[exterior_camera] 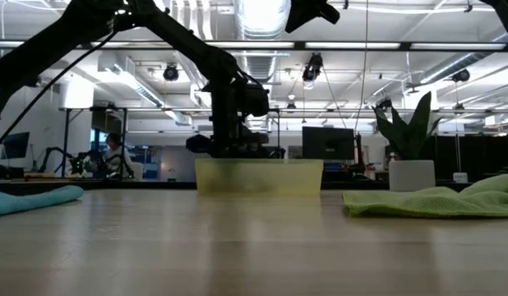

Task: Fold microfiber towels
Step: Put the gray microfiber cloth into the bin

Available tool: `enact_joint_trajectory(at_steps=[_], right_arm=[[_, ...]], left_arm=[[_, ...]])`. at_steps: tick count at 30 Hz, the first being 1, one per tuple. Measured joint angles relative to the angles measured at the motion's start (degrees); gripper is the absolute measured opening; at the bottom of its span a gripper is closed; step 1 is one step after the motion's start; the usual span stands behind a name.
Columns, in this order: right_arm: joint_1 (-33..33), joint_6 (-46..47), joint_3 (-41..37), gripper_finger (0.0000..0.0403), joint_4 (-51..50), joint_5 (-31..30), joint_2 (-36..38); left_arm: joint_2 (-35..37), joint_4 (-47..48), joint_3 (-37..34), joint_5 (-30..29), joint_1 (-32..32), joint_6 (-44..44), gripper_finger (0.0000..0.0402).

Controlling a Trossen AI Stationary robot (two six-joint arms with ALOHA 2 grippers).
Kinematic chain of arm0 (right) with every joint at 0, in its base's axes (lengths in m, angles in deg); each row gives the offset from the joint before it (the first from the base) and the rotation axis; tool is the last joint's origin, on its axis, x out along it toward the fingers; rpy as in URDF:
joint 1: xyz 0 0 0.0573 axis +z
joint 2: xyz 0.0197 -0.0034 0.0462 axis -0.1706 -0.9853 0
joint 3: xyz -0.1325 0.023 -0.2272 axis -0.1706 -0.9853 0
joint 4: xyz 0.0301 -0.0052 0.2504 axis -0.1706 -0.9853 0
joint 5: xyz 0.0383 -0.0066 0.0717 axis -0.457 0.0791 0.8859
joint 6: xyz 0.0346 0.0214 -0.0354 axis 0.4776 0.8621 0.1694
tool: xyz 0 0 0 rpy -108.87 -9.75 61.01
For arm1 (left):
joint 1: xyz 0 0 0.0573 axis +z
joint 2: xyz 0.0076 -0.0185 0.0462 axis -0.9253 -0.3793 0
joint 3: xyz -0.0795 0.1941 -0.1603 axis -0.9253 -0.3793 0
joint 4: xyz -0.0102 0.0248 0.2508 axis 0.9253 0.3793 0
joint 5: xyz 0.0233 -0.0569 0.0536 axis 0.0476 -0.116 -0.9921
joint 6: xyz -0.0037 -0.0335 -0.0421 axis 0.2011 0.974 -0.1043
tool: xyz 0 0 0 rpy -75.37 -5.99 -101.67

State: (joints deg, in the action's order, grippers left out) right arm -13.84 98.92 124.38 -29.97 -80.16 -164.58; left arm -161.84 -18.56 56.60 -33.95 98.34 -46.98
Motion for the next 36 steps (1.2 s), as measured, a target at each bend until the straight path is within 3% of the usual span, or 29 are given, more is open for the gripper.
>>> enact_joint_trajectory(at_steps=[5, 8, 16, 29, 36], right_arm=[[0.00, 0.01, -0.35, 0.0011, -0.05, 0.00, 0.00], [0.02, 0.02, -0.62, 0.0011, -0.22, 0.02, 0.00], [0.02, 0.02, -1.48, 0.0011, -0.54, 0.13, 0.00], [0.02, 0.47, -4.88, 0.0011, 2.15, 0.20, 0.00], [0.02, 0.47, -5.32, 0.0011, 2.11, 0.18, 0.00]], left_arm=[[-0.02, -2.46, 0.17, -7.98, -0.07, 1.53, 0.0000], [-0.18, -4.55, -0.20, -9.28, 0.04, 1.63, 0.0000], [-1.42, -4.69, -2.35, -4.49, -0.34, 1.51, 0.0000], [-0.17, -2.97, -2.73, -2.63, -3.01, -7.39, 0.0000], [-0.15, -2.99, -2.73, 2.10, -3.60, -10.56, 0.0000]])
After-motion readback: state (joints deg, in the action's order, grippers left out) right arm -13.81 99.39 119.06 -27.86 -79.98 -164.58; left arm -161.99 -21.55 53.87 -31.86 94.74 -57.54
